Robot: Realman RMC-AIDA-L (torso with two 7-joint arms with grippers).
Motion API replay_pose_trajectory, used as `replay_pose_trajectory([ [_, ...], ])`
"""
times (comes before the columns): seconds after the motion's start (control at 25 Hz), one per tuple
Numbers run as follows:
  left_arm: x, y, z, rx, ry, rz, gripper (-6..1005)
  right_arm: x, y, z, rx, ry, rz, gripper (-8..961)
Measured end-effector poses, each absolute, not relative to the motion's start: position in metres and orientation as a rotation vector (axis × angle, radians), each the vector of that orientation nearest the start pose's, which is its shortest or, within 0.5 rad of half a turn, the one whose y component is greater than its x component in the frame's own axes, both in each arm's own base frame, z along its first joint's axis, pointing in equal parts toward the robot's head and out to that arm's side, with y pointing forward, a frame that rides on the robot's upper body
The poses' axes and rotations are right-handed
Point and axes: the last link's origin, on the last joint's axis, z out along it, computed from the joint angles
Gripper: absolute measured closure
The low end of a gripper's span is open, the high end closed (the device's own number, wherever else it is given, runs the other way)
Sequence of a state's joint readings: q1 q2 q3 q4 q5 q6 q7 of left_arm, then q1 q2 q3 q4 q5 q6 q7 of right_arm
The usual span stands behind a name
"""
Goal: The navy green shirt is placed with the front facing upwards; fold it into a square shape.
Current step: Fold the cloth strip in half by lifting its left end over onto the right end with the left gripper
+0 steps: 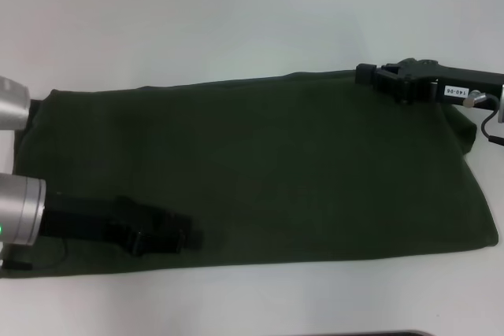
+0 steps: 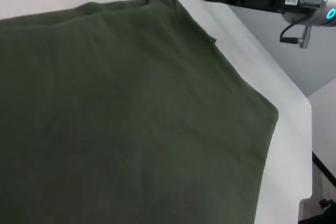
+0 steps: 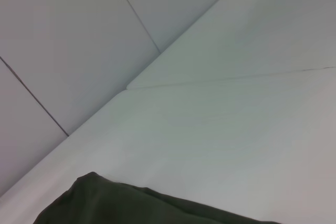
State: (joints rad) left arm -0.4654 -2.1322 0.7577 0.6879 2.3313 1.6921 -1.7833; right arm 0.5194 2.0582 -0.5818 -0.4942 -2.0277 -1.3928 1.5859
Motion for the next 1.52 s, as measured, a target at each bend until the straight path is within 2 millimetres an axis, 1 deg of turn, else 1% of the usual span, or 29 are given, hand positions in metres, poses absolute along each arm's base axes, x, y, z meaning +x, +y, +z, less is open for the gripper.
replay_pose_trajectory([
  [0.44, -0.297, 0.264, -0.047, -2.884, -1.393, -0.275, 560, 0.299, 0.331, -0.009, -2.469, 1.145, 0.726, 934],
  [0.76, -0.296, 0.264, -0.05, -2.884, -1.397, -0.272, 560, 0.299, 0.331, -0.01, -2.475, 1.144, 0.723, 934],
  [0.88, -0.292, 0.263, -0.049, -2.906, -1.393, -0.307, 560, 0.299, 0.331, -0.01, -2.477, 1.14, 0.722, 934],
  [1.0, -0.282, 0.263, -0.044, -2.954, -1.372, -0.379, 560, 0.299, 0.331, -0.01, -2.478, 1.136, 0.721, 934],
  [1.2, -0.274, 0.262, -0.041, -3.001, -1.359, -0.421, 561, 0.3, 0.33, -0.01, -2.476, 1.137, 0.715, 933],
  [1.52, -0.267, 0.261, -0.053, -3.037, -1.359, -0.414, 561, 0.303, 0.329, -0.01, -2.467, 1.14, 0.709, 933],
])
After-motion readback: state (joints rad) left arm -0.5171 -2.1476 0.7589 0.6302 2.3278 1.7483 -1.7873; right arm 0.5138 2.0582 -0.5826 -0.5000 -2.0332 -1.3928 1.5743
